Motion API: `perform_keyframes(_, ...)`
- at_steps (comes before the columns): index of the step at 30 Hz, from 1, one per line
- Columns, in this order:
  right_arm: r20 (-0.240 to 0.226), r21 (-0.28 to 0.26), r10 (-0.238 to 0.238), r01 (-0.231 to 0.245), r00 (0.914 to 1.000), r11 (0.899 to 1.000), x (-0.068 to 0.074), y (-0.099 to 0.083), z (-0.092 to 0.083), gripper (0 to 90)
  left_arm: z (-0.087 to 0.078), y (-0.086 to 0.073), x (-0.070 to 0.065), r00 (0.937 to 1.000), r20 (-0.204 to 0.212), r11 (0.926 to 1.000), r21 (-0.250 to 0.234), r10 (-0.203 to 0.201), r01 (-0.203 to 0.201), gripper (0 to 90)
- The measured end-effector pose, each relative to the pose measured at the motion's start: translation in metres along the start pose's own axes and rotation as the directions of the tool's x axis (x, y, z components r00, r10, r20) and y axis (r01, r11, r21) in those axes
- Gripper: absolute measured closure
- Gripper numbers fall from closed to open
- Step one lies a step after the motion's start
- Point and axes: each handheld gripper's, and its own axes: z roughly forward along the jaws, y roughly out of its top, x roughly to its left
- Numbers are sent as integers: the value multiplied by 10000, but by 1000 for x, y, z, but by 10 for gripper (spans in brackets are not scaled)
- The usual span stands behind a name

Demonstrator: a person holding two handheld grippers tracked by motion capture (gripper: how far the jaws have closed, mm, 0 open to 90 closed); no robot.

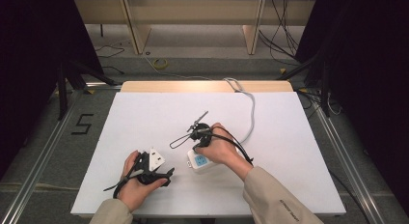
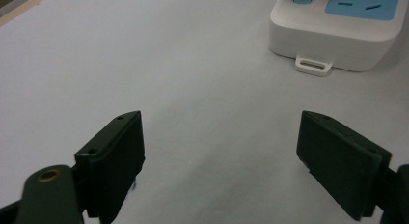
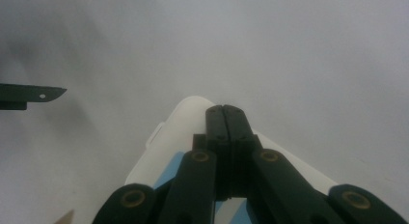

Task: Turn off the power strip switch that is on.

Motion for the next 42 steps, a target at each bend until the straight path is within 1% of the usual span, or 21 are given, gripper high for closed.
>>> perform_keyframes(21, 170, 193, 26, -29, 9999, 9998, 2, 3, 1, 900, 0, 0, -1, 10000, -28, 10000, 5, -31, 31, 169)
perform_keyframes(23, 153, 224, 60, -64, 9999, 9997, 2, 3, 1, 900, -1, 1, -1, 10000, -29, 10000, 60, 53, -53, 168)
perform_keyframes(28, 148, 239, 99, -102, 9998, 9997, 2, 3, 1, 900, 0, 1, -1, 9999, -34, 9999, 61, 110, -109, 169)
perform_keyframes(33, 107, 281, 213, -216, 9997, 9994, 1, 3, 2, 900, 0, 1, -1, 9999, -33, 9999, 54, 106, -106, 169)
perform_keyframes(42, 144, 273, 179, -183, 9997, 9995, 2, 3, 1, 900, 0, 1, -1, 9999, -19, 9999, 74, 128, -128, 169)
